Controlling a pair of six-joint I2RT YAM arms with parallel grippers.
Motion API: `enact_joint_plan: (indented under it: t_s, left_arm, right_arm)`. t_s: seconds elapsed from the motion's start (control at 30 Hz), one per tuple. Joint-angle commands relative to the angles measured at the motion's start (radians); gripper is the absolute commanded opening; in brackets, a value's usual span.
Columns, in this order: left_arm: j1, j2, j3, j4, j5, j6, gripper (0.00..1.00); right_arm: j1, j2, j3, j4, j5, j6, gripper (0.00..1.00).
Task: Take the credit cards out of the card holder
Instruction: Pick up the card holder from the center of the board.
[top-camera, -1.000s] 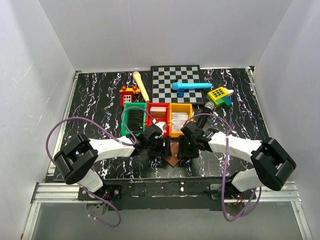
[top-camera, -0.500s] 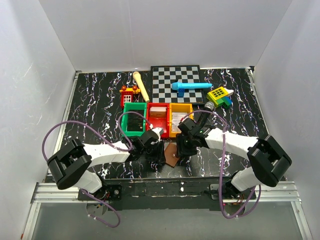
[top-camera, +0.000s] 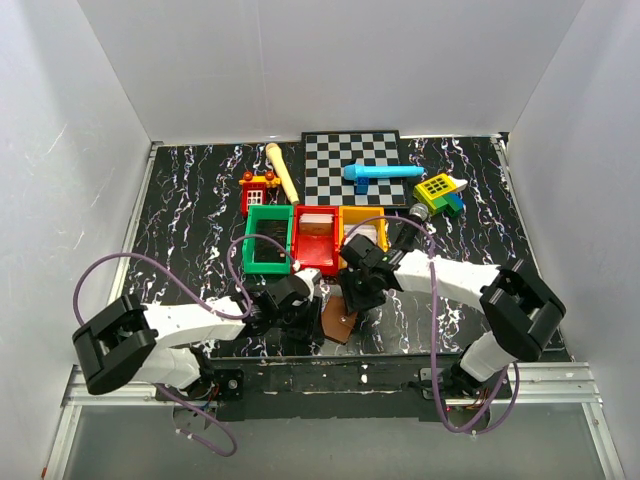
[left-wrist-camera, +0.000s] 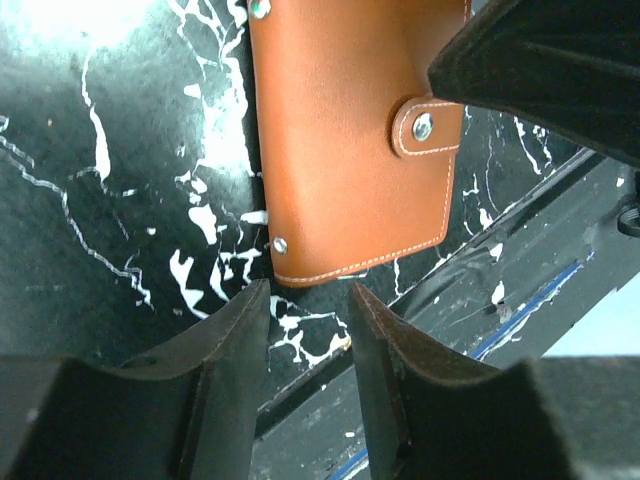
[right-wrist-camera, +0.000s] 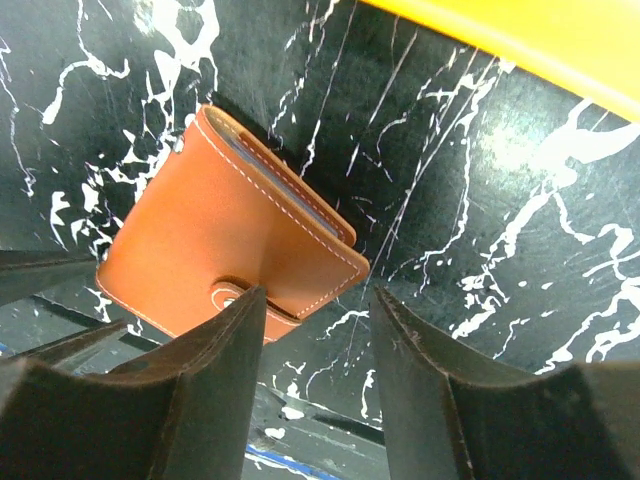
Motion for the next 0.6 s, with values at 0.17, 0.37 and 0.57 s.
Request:
enact_joint_plan:
  t_s: [0.17,0.37,0.57]
  left_arm:
    - [-0.016,-0.197,-0.012,-0.126,-0.148,-0.052,0.66]
    - [-0.016,-0.256,0.003,-0.103,-0.196,-0.035,0.68]
    - [-0.016,-0.192,0.012,0.009,-0.179,0.008,0.53]
  right_arm:
    - [0.014,-0.164,0.005,-0.069,0.128,0.032,0.64]
    - [0.014,-0.288,-0.151,0.053,0.051,0.185,0.62]
    - [0.014,-0.319,-0.275,0.24,0.016,0.395,0.59]
